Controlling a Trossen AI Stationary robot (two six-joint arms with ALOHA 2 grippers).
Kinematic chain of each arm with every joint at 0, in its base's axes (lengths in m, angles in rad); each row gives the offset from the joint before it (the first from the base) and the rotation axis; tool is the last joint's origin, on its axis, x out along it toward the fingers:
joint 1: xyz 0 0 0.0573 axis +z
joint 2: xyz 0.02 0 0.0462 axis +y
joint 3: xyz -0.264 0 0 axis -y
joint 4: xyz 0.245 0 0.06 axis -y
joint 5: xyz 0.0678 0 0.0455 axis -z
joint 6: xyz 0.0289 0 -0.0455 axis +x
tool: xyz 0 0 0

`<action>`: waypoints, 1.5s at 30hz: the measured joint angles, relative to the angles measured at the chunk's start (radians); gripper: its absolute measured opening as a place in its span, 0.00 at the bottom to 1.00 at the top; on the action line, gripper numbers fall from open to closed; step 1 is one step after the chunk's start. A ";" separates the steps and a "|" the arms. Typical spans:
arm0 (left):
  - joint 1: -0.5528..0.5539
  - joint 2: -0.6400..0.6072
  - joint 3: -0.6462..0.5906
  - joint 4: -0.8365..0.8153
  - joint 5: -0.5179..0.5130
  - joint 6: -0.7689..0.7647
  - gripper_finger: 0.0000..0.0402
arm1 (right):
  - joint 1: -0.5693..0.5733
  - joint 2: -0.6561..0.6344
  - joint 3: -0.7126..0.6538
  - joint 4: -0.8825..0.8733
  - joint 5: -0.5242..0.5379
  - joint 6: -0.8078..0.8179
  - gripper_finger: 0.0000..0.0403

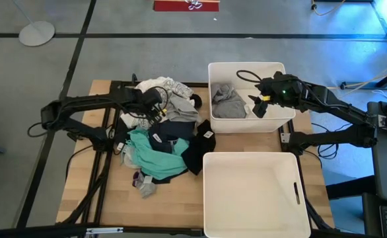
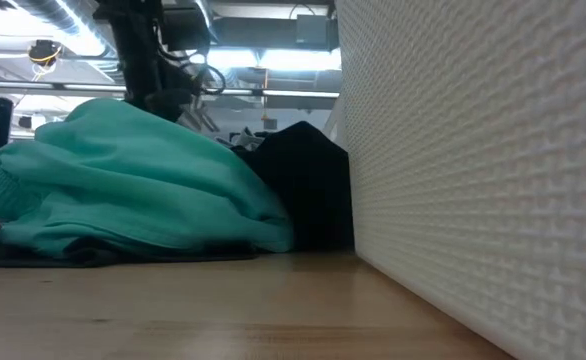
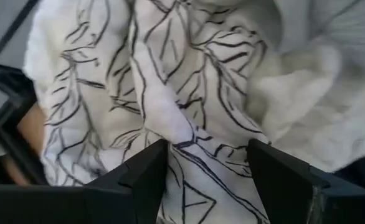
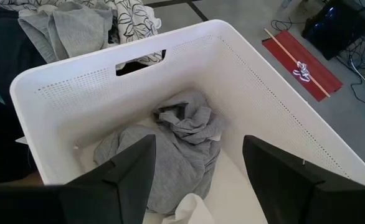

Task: Sort clothes
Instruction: Put the white patterned dress into the top white laundry bin

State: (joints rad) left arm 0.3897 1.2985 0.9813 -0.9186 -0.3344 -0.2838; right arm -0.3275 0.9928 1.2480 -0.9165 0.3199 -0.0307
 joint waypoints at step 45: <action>0.048 -0.006 -0.101 0.142 -0.113 0.167 0.04 | 0.000 0.000 0.000 -0.002 0.000 0.004 0.60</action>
State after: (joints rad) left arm 0.4378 1.2930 0.8806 -0.7761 -0.4479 -0.1166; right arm -0.3275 0.9928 1.2476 -0.9180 0.3199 -0.0264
